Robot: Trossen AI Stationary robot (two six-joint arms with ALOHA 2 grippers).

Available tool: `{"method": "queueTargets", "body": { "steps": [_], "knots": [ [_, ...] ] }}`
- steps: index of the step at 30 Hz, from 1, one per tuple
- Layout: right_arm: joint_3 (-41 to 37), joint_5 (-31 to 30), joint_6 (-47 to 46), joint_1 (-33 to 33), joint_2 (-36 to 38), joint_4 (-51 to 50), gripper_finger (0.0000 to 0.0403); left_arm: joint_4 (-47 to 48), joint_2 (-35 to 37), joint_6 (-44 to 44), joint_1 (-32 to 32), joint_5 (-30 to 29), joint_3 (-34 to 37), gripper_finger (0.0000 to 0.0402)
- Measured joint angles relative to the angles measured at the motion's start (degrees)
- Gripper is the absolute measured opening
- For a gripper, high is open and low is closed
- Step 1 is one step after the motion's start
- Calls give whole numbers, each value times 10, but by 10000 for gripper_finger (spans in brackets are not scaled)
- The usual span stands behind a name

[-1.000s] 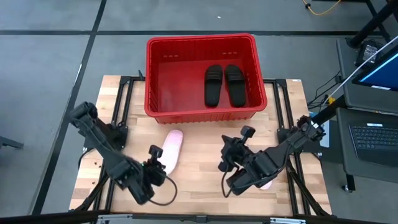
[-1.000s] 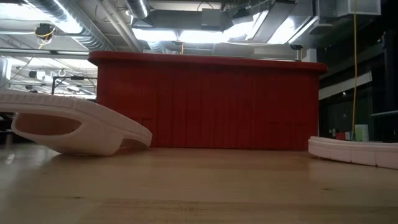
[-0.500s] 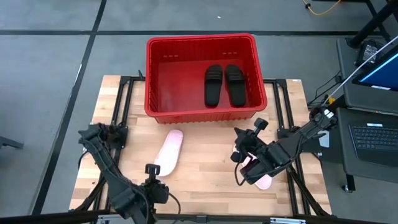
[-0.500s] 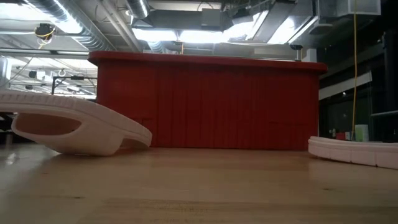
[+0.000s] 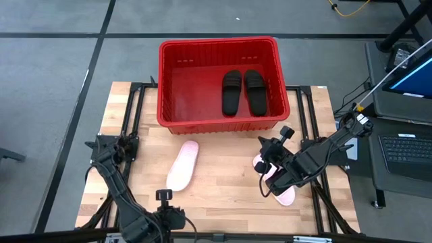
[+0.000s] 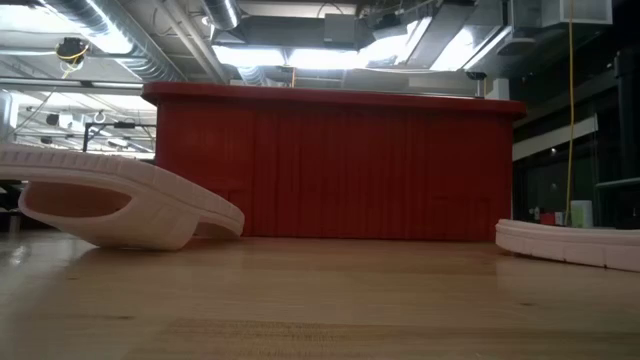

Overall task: Pick and place slides into bin
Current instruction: Put the left pink slide into the bin

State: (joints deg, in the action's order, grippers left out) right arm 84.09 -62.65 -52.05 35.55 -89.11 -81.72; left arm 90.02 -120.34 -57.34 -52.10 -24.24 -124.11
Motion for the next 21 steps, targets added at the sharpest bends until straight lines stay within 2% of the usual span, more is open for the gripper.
{"method": "queueTargets", "body": {
  "steps": [8, 16, 21],
  "knots": [
    [-12, 2, 0, 0, 0, 9, 9, 0, -9, 31, 0, -1, 0, 15],
    [-12, 8, 5, 0, 0, 22, 12, 0, -9, -30, 5, -1, 0, 48],
    [-12, 13, 44, 0, 0, 52, 13, 0, -9, -50, 8, -1, 0, 82]
  ]
}}
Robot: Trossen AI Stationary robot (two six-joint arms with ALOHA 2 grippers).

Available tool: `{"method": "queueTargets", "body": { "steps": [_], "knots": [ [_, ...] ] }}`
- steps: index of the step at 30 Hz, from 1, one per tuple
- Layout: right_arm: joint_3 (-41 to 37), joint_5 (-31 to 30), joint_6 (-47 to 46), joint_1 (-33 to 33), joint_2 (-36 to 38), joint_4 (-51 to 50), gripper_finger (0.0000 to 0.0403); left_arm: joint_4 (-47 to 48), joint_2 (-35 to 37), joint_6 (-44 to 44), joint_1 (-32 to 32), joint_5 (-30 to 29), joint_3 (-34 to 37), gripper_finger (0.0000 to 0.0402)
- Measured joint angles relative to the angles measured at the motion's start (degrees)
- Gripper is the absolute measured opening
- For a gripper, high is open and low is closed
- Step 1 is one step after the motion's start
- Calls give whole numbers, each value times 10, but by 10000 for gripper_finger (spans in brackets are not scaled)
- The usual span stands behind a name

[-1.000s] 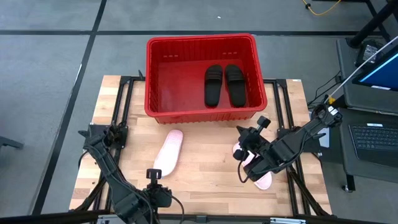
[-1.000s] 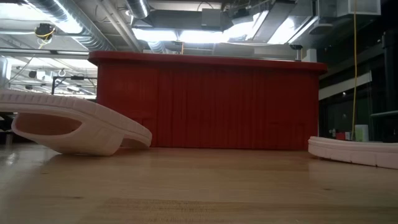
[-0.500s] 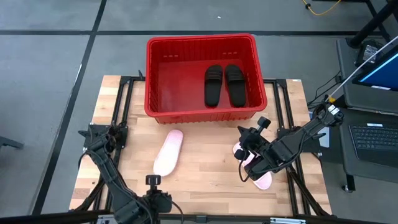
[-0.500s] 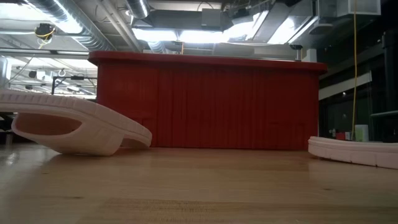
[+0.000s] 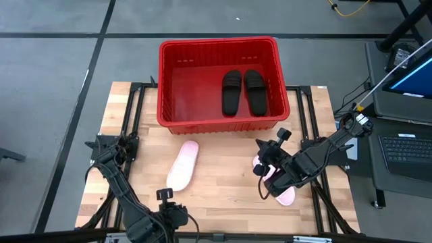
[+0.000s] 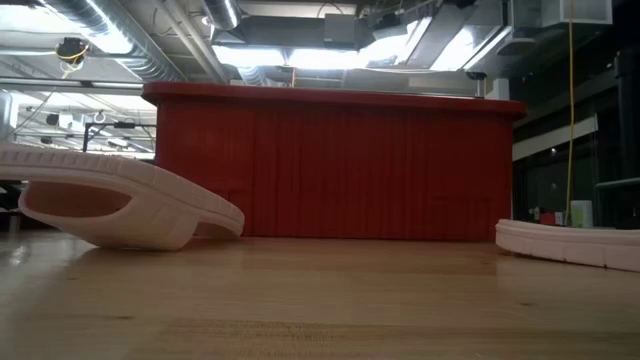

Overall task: Pick and place slides into bin
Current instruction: Put the left pink slide into the bin

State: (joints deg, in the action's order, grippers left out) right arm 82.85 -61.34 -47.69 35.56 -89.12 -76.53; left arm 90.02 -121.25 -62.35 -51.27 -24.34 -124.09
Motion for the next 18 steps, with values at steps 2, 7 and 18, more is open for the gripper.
{"method": "queueTargets", "body": {
  "steps": [2, 7, 18],
  "knots": [
    [0, 4, 15, 0, 0, 12, 8, 0, 0, -1, 0, 0, 0, 98],
    [0, 11, 31, 0, 0, 26, 6, 0, 0, -4, 0, 0, 0, 146],
    [0, 10, 32, 0, 0, 26, 13, 0, -23, 90, -3, -1, 1, 209]
  ]
}}
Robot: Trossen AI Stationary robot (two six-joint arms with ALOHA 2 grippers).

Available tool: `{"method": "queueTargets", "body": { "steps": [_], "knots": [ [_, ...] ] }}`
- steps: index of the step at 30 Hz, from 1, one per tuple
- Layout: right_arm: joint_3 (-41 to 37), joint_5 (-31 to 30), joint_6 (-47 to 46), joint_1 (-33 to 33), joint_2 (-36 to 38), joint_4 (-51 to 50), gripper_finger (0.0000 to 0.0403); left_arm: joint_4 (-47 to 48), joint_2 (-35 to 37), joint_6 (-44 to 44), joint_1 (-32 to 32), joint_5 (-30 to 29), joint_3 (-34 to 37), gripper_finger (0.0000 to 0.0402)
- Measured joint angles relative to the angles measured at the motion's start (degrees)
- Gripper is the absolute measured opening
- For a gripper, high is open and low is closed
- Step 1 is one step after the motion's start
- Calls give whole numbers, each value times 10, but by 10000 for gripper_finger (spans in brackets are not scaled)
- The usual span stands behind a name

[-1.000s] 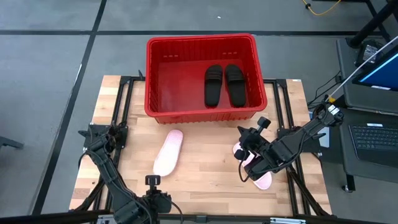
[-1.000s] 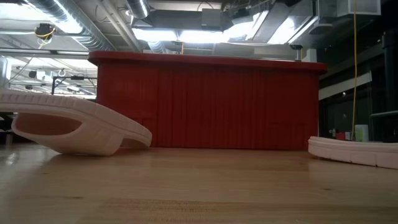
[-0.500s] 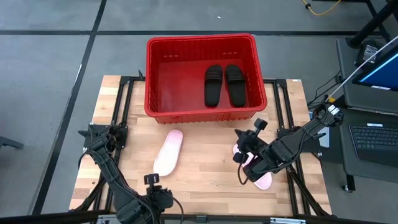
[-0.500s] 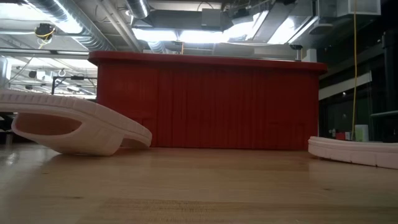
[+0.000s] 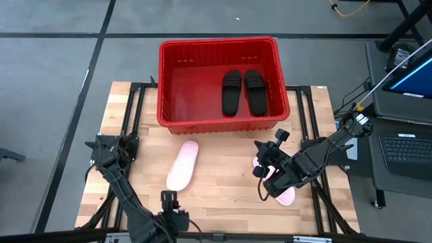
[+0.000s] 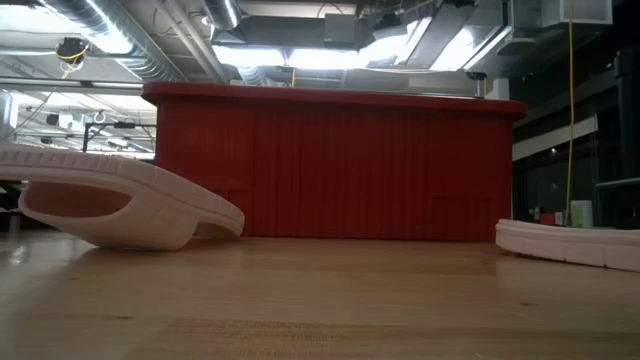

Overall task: Pick and place slides into bin
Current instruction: Put the left pink slide into the bin

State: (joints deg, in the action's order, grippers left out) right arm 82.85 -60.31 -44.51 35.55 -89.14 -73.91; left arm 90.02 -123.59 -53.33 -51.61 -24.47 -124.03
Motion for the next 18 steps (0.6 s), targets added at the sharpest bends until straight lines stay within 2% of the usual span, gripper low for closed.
{"method": "queueTargets", "body": {
  "steps": [5, 9, 18],
  "knots": [
    [0, 0, 0, 0, 0, 0, 5, 0, -42, 46, -1, 2, 0, 209],
    [0, 0, 0, 0, 0, 0, 13, 0, -64, 46, 2, 2, 1, 210],
    [0, 0, 14, 0, 0, -1, 9, 0, -69, 51, 12, -2, 1, 210]
  ]
}}
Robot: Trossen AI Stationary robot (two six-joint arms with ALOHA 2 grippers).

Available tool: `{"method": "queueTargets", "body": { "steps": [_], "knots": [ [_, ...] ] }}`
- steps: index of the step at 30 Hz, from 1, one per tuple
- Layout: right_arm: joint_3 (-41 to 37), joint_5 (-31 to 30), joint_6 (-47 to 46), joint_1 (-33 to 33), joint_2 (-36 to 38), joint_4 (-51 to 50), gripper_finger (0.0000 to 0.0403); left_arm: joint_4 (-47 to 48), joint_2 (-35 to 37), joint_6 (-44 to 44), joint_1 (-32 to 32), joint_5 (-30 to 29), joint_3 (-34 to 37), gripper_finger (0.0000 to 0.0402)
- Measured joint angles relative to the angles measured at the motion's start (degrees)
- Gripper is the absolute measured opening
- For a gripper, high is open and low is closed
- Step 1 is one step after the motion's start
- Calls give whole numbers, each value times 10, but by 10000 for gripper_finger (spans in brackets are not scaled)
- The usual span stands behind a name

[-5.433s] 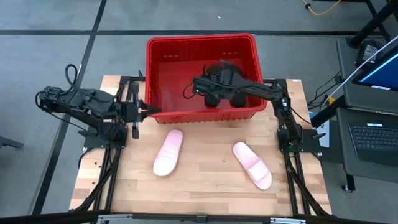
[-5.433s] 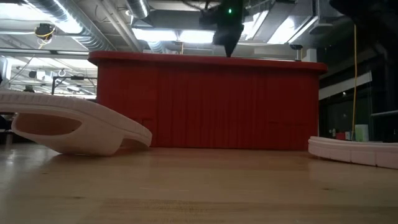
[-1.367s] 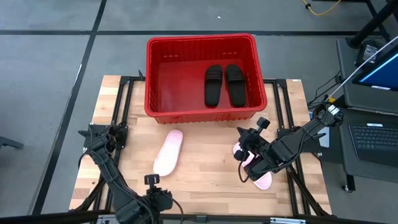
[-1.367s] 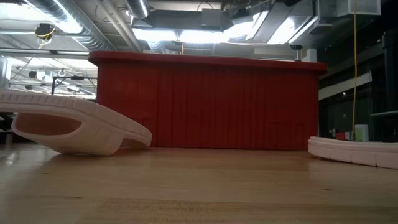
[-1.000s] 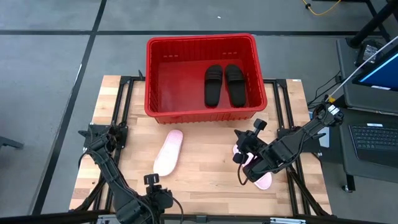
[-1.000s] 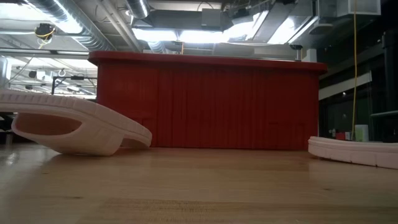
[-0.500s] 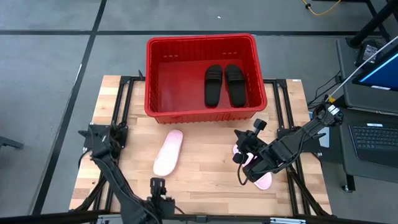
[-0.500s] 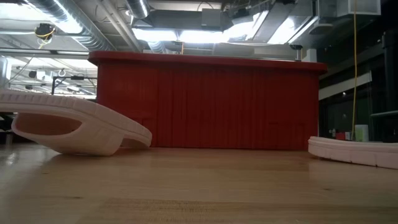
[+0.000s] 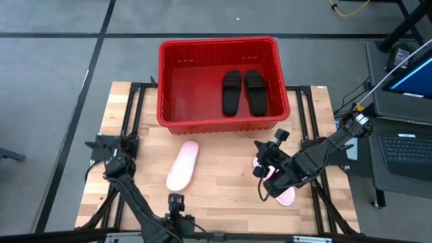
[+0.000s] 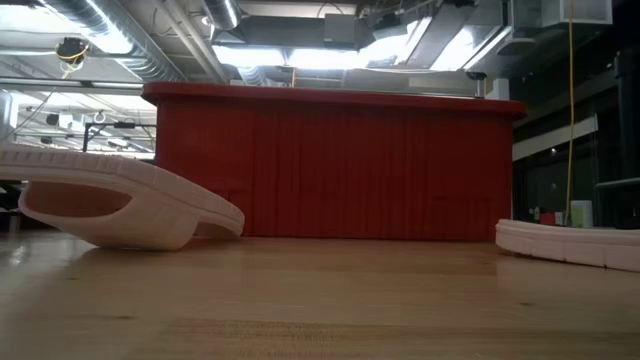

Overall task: Pick and place slides into bin
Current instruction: Put the left pink slide into the bin

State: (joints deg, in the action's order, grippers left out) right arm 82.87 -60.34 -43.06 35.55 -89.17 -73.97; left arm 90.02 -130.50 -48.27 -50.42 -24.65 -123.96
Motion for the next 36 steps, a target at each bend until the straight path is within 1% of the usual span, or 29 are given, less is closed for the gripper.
{"method": "queueTargets", "body": {
  "steps": [4, 8, 11, 13, 15, 18, 21, 23, 26, 29, 33, 36],
  "knots": [
    [0, 0, 1, 0, 0, 0, 6, 0, 1, 30, 6, -9, 0, 210],
    [0, 0, 1, 0, 0, 0, 13, 0, 1, 101, 20, 17, 0, 210],
    [0, 0, 1, 0, 0, 0, 19, 0, 1, 160, 25, 16, 0, 210],
    [0, 0, -2, 0, 0, 0, 20, 0, 1, 195, 25, 0, 0, 210],
    [0, 0, -2, 0, 0, 0, 18, 0, 1, 204, 25, -38, 0, 210],
    [0, 0, -1, 0, 0, 0, 10, 0, 1, 199, 25, -102, 0, 210],
    [0, 0, 0, 0, 0, 0, 5, 0, 1, 180, 26, -130, 0, 210],
    [0, 0, 0, 0, 0, 0, 5, 0, 1, 168, 25, -129, 1, 210],
    [0, 0, 0, 0, 0, 0, 13, 0, 1, 140, 21, -128, 22, 210],
    [0, 0, 1, 0, 0, 0, 22, 0, 1, 117, 15, -107, 58, 210],
    [0, 0, 0, 0, 0, 0, 25, 0, 0, 43, 1, -75, 100, 210],
    [0, 0, 0, 0, 0, 0, 25, 0, 0, 27, -9, -75, 116, 210]
  ]
}}
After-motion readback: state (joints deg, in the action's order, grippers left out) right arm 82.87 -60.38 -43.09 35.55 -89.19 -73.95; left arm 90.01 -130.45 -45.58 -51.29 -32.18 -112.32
